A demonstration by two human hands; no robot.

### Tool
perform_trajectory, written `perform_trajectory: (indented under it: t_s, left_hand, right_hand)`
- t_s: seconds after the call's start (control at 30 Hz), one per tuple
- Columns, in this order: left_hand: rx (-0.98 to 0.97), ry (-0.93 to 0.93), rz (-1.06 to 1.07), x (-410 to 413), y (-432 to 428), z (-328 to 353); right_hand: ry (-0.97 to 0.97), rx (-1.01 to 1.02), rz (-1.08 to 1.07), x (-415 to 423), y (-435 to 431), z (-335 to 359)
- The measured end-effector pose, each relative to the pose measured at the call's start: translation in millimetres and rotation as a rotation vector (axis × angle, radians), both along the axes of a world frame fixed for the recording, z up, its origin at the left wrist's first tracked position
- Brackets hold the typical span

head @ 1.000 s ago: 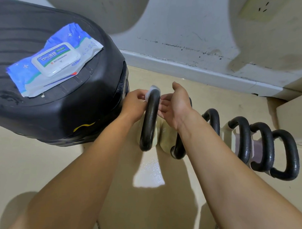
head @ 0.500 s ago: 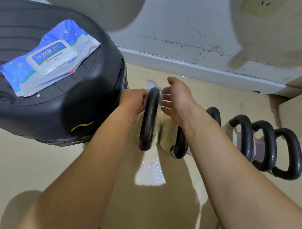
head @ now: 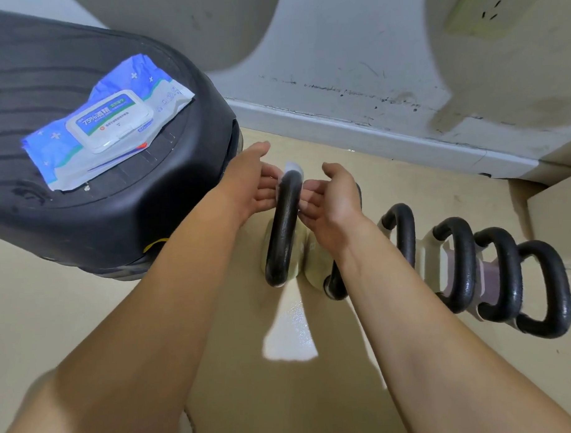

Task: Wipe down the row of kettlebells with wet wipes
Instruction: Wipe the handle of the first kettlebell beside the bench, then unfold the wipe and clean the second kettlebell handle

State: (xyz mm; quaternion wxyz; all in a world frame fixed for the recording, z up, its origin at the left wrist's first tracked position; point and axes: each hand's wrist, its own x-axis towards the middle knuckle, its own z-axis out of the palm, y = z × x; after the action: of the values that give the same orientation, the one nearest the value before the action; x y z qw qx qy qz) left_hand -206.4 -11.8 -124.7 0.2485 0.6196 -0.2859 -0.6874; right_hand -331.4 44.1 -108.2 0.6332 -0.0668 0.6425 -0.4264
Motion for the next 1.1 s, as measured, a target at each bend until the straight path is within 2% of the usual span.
perform_trajectory:
  t_s: [0.2, 0.3, 0.4, 0.47, 0.53, 0.67, 0.77, 0.87, 1.03, 1.1]
  left_hand:
    - [0.024, 0.02, -0.086, -17.4, 9.3, 2.5]
    - [-0.011, -0.016, -0.073, -19.4, 11.1, 6.9]
    - [-0.169, -0.09, 0.035, -15.6, 10.9, 1.0]
    - [-0.286, -0.15, 0.064, -12.0, 15.9, -1.4]
    - [-0.388, -0.195, 0.046, -8.8, 27.7, -0.3]
    - [-0.484, -0.327, 0.098, -2.3, 62.8, 6.4]
    - [-0.51, -0.349, 0.046, -5.6, 90.4, 10.5]
    - [-0.568, -0.382, -0.038, -11.2, 105.6, 21.3]
    - [-0.694, -0.371, -0.061, -17.1, 109.8, 41.5]
    - [-0.724, -0.384, -0.073, -23.7, 109.8, 44.8]
  right_hand:
    - [-0.07, -0.002, 0.038, 20.2, -5.3, 12.0]
    - [-0.017, 0.007, 0.054, 16.7, -5.5, 13.5]
    - [0.003, -0.092, -0.04, 10.4, -4.3, 7.8]
    - [0.025, -0.202, -0.013, 11.7, 0.8, 10.9]
    - [0.137, -0.287, 0.09, 15.3, 10.6, 16.0]
    - [0.409, -0.29, 0.155, 15.4, 42.4, 20.6]
    - [0.403, -0.254, 0.178, 11.0, 67.2, 18.3]
    - [0.503, -0.273, 0.171, -4.1, 86.6, 22.6]
    - [0.577, -0.331, -0.011, -58.9, 102.2, 36.3]
    - [0.588, -0.313, -0.016, -82.2, 107.5, 36.9]
